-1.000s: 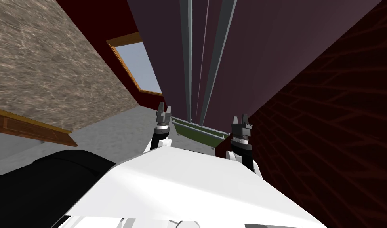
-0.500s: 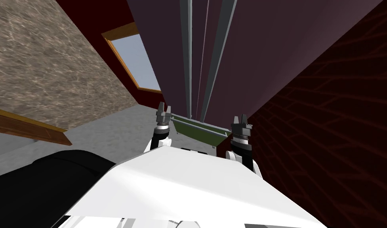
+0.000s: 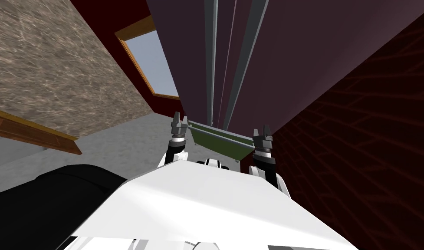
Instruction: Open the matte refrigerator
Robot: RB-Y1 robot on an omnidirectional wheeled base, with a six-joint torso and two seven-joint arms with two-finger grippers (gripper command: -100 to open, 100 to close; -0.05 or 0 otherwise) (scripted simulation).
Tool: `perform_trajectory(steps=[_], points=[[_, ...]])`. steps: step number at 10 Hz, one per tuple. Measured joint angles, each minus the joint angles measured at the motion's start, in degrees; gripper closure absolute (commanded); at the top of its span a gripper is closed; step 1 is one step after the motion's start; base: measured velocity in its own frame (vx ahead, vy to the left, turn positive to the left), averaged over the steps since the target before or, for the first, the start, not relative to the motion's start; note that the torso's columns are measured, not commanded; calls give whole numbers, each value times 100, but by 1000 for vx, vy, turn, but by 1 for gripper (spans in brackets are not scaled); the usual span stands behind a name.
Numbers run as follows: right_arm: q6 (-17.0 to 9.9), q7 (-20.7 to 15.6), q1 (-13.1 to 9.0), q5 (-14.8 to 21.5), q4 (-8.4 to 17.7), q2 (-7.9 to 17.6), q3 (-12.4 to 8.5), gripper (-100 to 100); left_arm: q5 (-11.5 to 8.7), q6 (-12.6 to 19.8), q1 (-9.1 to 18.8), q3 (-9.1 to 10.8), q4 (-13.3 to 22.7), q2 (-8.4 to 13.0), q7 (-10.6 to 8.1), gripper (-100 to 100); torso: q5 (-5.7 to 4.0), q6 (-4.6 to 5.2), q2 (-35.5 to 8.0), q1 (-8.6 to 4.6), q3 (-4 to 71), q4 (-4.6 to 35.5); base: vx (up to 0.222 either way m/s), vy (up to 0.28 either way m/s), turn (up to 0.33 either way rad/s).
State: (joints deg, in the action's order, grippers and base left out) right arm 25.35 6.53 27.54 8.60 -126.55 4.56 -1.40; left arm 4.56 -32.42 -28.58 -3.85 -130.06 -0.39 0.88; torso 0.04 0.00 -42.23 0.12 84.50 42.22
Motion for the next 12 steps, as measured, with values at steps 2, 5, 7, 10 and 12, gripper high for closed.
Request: perform_trajectory(steps=[2,5,7,10,12], points=[[-95,-164,-13,256,94,87,-73,-100,0,0,0,0,0,0,0,0,-5,1,-2,-15,7,5,-4,84,90],[-296,-437,-101,703,284,247,-280,-100,0,0,0,0,0,0,0,0,-1,0,-2,-3,8,6,-3,122,125],[-471,-679,-186,1049,446,312,-397,-100,0,0,0,0,0,0,0,0,-5,0,-8,-14,5,7,-8,102,82],[-640,-957,-236,1491,606,371,-520,-100,0,0,0,0,0,0,0,0,-3,0,-3,-4,7,6,0,114,132],[-758,-1165,-240,1783,717,423,-632,-100,0,0,0,0,0,0,0,0,-5,3,-7,-20,6,7,2,84,69]])
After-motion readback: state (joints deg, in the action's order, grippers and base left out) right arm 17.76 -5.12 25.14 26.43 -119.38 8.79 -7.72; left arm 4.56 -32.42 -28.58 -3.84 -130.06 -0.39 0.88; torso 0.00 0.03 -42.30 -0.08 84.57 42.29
